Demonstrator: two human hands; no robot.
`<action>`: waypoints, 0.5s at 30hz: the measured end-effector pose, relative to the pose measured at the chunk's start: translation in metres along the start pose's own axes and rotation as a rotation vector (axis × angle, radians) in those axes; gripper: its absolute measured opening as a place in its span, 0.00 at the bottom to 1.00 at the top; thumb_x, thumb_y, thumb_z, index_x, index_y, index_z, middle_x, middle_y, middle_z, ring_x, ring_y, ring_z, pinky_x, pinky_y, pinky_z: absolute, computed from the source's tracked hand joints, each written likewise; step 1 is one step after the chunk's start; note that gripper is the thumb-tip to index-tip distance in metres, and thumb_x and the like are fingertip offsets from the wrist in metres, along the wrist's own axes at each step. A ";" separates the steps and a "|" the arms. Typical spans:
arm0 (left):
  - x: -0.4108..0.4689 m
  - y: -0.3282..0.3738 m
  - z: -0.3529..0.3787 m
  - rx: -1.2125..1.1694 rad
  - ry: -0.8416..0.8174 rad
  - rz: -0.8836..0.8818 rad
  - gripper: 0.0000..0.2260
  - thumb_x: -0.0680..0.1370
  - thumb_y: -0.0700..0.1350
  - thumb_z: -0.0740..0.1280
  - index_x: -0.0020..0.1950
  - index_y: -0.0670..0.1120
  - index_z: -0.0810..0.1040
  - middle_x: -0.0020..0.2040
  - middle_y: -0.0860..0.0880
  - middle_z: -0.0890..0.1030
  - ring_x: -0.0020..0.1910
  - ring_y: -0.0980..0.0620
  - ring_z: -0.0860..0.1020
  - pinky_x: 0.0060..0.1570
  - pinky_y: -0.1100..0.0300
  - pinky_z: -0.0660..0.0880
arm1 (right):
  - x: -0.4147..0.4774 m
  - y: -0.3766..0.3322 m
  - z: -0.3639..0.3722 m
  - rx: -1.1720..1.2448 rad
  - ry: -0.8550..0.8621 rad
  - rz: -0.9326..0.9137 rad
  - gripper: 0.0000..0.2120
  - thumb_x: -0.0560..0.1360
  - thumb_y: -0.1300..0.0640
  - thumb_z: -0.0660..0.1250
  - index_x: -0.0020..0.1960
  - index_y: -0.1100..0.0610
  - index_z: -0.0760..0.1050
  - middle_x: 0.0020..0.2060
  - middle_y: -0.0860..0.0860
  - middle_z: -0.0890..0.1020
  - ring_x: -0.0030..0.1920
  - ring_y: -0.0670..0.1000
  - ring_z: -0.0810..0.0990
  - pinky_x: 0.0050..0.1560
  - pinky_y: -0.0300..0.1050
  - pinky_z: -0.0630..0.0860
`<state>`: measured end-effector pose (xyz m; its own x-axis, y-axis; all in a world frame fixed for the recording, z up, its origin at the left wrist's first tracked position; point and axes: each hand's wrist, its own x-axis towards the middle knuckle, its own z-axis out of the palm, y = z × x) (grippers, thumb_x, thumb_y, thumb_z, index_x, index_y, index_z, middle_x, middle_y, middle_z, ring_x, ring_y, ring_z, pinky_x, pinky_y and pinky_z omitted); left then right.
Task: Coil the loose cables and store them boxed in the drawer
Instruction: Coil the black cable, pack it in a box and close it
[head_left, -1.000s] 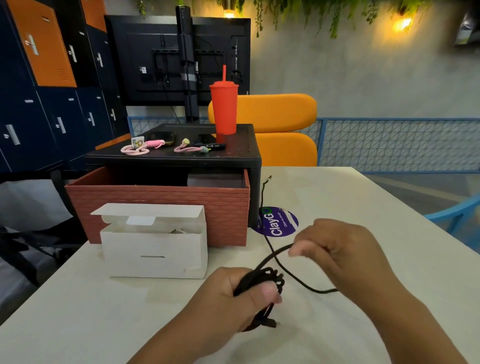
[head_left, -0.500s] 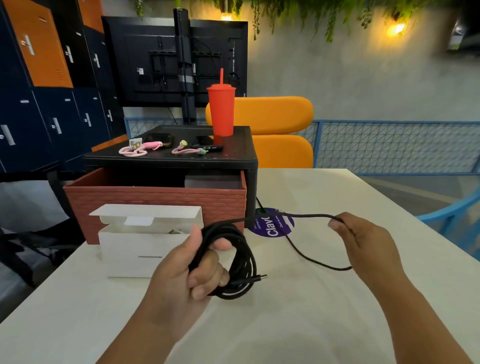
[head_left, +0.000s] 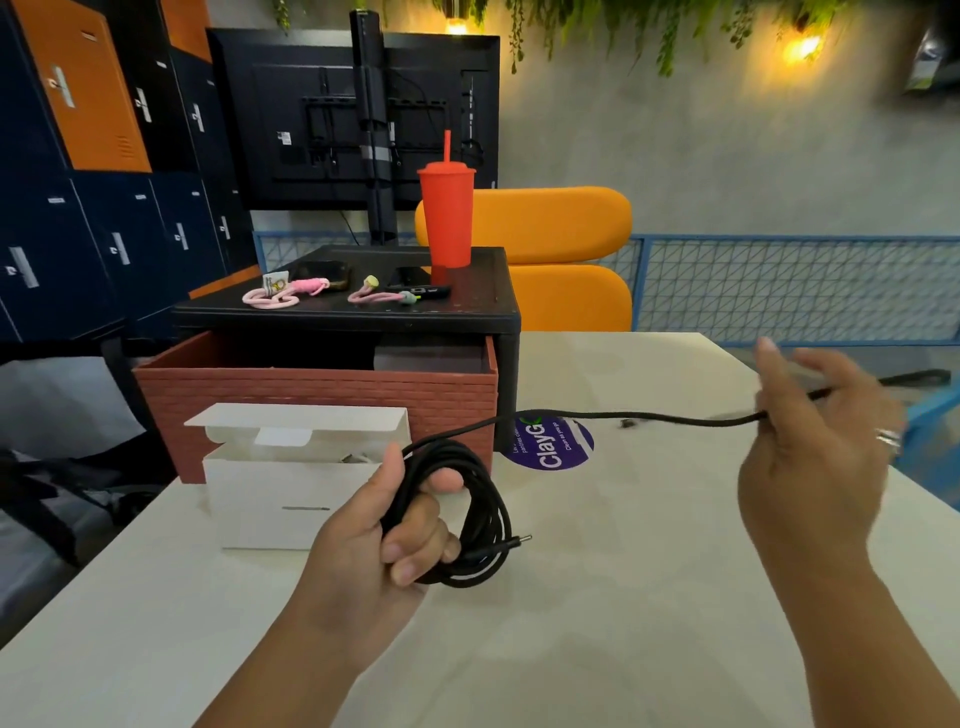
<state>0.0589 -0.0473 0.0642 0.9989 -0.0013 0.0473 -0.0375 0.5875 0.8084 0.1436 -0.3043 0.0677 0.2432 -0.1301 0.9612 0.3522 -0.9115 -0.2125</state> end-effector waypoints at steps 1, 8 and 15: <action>0.000 0.000 0.000 -0.005 0.002 0.002 0.22 0.73 0.54 0.56 0.33 0.41 0.82 0.16 0.54 0.59 0.15 0.57 0.58 0.25 0.64 0.69 | -0.004 -0.001 0.005 -0.034 -0.072 -0.001 0.19 0.72 0.74 0.61 0.61 0.63 0.76 0.54 0.66 0.76 0.51 0.65 0.69 0.49 0.52 0.66; 0.000 -0.001 0.001 0.037 0.008 0.013 0.23 0.73 0.55 0.55 0.34 0.42 0.82 0.17 0.54 0.59 0.15 0.57 0.58 0.25 0.64 0.69 | -0.044 0.007 0.034 -0.238 -1.168 0.128 0.21 0.77 0.62 0.55 0.66 0.46 0.70 0.65 0.48 0.72 0.62 0.57 0.68 0.60 0.45 0.68; 0.001 -0.004 -0.003 0.127 -0.004 0.014 0.25 0.73 0.57 0.54 0.35 0.41 0.82 0.17 0.52 0.58 0.17 0.56 0.57 0.30 0.60 0.66 | -0.032 -0.015 0.019 0.072 -1.178 0.215 0.20 0.73 0.56 0.58 0.64 0.49 0.71 0.62 0.44 0.74 0.62 0.48 0.73 0.58 0.39 0.69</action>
<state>0.0597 -0.0472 0.0585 0.9981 0.0026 0.0611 -0.0548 0.4806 0.8752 0.1473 -0.2791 0.0366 0.9675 0.1946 0.1615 0.2441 -0.8860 -0.3943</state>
